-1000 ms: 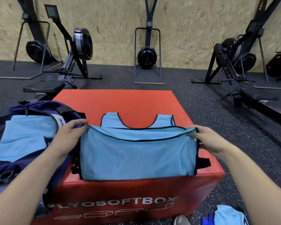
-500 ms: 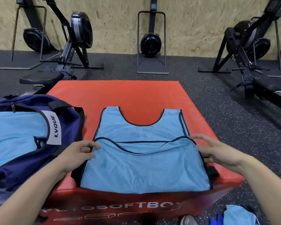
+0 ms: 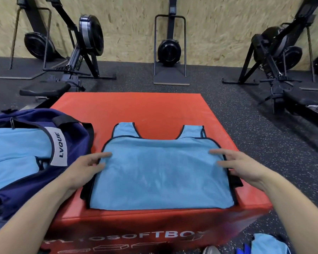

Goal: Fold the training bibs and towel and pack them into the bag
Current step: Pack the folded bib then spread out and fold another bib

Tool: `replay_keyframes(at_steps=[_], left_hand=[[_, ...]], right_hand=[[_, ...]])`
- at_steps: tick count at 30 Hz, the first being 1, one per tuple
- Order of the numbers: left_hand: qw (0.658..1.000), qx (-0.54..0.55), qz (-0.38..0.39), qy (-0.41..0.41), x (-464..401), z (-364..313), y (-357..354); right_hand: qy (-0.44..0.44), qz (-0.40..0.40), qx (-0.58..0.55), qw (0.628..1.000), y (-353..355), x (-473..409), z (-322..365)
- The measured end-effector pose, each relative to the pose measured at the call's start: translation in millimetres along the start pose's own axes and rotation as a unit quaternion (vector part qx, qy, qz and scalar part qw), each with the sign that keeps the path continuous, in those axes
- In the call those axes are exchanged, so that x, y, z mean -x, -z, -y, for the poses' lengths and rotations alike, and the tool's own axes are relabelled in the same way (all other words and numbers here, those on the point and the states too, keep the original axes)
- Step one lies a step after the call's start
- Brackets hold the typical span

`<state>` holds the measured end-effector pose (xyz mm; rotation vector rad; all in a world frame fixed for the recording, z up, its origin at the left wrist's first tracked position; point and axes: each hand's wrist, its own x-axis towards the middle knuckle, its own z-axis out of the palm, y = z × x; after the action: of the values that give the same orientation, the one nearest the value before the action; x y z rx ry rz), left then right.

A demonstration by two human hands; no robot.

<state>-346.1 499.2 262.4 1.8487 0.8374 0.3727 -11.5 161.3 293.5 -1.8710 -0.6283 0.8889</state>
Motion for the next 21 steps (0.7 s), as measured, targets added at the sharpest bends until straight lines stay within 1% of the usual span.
replay_keyframes(at_steps=[2,4,6,9,11,13,14,15,18,19,21], left_hand=[[0.999,-0.025,0.034,0.028,-2,7,-3],[0.998,-0.029,0.037,0.034,-6,8,-8],[1.000,-0.014,0.003,0.017,-13,0,-11],[0.999,0.022,-0.049,-0.013,-30,-7,-10],[0.999,-0.006,-0.032,-0.002,-37,-6,-9],[0.999,-0.047,-0.002,0.024,-44,-2,-11],[0.998,-0.049,-0.008,0.024,-48,-3,-13],[0.999,-0.038,-0.030,0.015,-51,-7,-15],[0.995,0.020,-0.095,-0.014,-69,-17,-14],[0.995,0.010,-0.096,-0.012,-74,-15,-13],[0.997,-0.048,-0.062,0.014,-80,-8,-11]], right_hand=[[-0.042,0.025,0.054,0.997,-1,-3,-9],[-0.036,0.001,0.074,0.997,-3,-9,-12],[-0.002,-0.041,0.053,0.998,-3,-16,-7],[0.031,-0.090,-0.019,0.995,1,-26,5],[0.024,-0.082,0.002,0.996,2,-35,5],[-0.016,-0.053,0.061,0.997,1,-43,-2],[-0.028,-0.055,0.075,0.995,0,-48,-3],[-0.027,-0.070,0.071,0.995,-1,-53,0],[0.023,-0.143,0.016,0.989,3,-65,20],[0.028,-0.146,0.010,0.989,5,-69,22],[-0.004,-0.109,0.037,0.993,4,-75,17]])
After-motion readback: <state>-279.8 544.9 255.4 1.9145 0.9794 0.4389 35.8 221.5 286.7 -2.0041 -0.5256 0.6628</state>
